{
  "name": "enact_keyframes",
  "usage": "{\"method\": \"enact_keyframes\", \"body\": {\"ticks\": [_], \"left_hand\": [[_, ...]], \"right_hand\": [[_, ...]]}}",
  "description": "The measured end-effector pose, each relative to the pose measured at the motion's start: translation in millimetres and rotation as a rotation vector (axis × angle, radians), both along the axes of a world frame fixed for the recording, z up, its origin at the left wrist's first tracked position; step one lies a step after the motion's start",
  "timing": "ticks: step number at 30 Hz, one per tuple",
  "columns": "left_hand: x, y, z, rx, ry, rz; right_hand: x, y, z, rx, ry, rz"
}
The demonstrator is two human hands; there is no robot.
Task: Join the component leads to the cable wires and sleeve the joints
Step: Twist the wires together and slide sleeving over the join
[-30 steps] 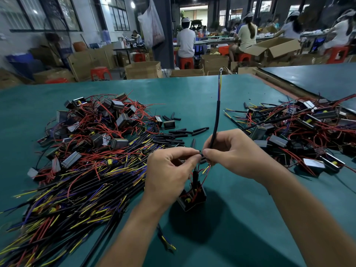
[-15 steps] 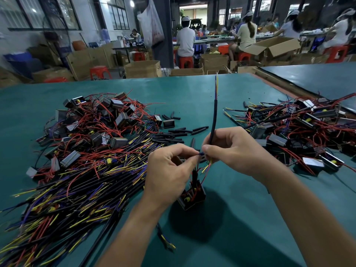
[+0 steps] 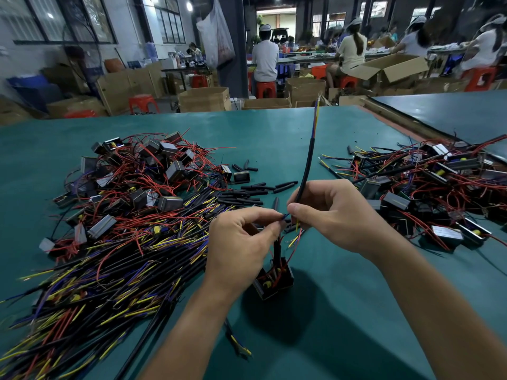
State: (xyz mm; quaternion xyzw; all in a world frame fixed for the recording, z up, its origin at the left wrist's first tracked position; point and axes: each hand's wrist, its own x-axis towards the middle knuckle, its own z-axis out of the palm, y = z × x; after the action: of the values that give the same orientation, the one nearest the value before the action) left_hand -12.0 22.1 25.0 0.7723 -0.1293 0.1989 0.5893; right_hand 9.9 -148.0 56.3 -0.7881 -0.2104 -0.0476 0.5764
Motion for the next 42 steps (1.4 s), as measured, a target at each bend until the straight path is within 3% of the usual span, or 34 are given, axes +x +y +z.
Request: {"method": "enact_keyframes", "body": {"ticks": [8, 19, 27, 35, 42], "left_hand": [[1, -2, 2, -0.037, 0.055, -0.057], [-2, -2, 1, 0.155, -0.084, 0.002], [1, -2, 4, -0.027, 0.121, -0.06], [1, -3, -7, 0.266, 0.294, -0.103], [0, -5, -6, 0.25, 0.215, -0.086]], "right_hand": [[0, -1, 0, -0.019, -0.054, -0.02], [-1, -1, -2, 0.038, -0.044, 0.022], [0, -3, 1, -0.068, -0.081, -0.068], [1, -2, 0, -0.084, -0.096, -0.15], [-1, 2, 0, -0.053, -0.088, -0.095]]}}
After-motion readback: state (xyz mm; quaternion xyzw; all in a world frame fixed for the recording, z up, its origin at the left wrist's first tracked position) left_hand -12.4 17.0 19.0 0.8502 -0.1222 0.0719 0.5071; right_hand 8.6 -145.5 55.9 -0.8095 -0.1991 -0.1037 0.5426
